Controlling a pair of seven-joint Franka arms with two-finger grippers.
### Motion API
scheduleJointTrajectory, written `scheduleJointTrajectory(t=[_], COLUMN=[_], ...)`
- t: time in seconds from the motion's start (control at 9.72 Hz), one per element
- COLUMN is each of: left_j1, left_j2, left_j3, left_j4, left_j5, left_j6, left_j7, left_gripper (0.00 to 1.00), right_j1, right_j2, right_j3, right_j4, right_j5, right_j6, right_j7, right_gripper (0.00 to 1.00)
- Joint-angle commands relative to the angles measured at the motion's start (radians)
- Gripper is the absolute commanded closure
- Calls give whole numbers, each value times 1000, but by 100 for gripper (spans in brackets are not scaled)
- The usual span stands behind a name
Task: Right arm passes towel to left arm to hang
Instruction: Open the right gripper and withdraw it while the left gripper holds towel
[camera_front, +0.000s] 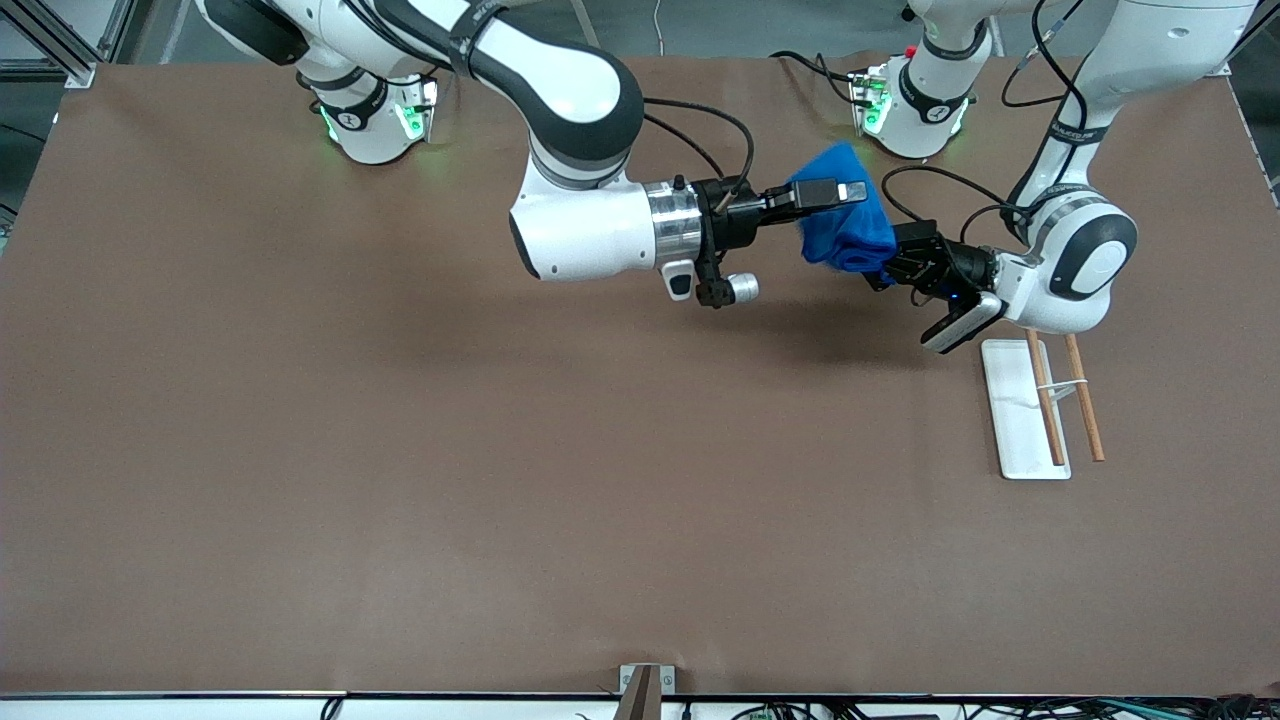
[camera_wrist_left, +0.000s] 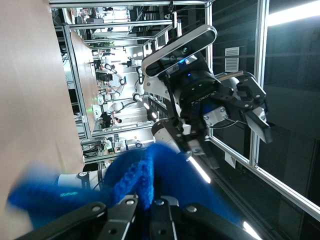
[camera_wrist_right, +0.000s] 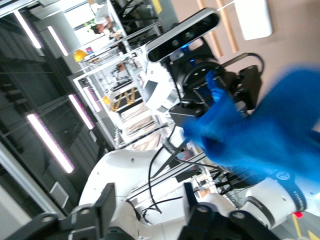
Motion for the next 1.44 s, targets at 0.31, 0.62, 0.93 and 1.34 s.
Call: scheduleJointTrajectory(t=[0.31, 0.62, 0.93, 1.34], left_j1=[28, 29, 26, 21], left_j2=[12, 17, 9, -5], left_j3=[3, 5, 3, 3], left_j4=[106, 250, 356, 478], left_j5=[176, 318, 440, 618], left_j6=[23, 35, 74, 74], left_j7=[-83, -235, -351, -526], left_gripper=[100, 100, 100, 100], right_j1=[-48, -86, -80, -100], right_j2=[-121, -132, -150, -277], right_j3=[-34, -88, -189, -319], right_j4=[-138, -138, -129, -127], right_j5=[-605, -837, -1103, -1346], right_j6=[-58, -207, -354, -490], right_j7=[327, 326, 313, 202], right_gripper=[0, 0, 0, 0])
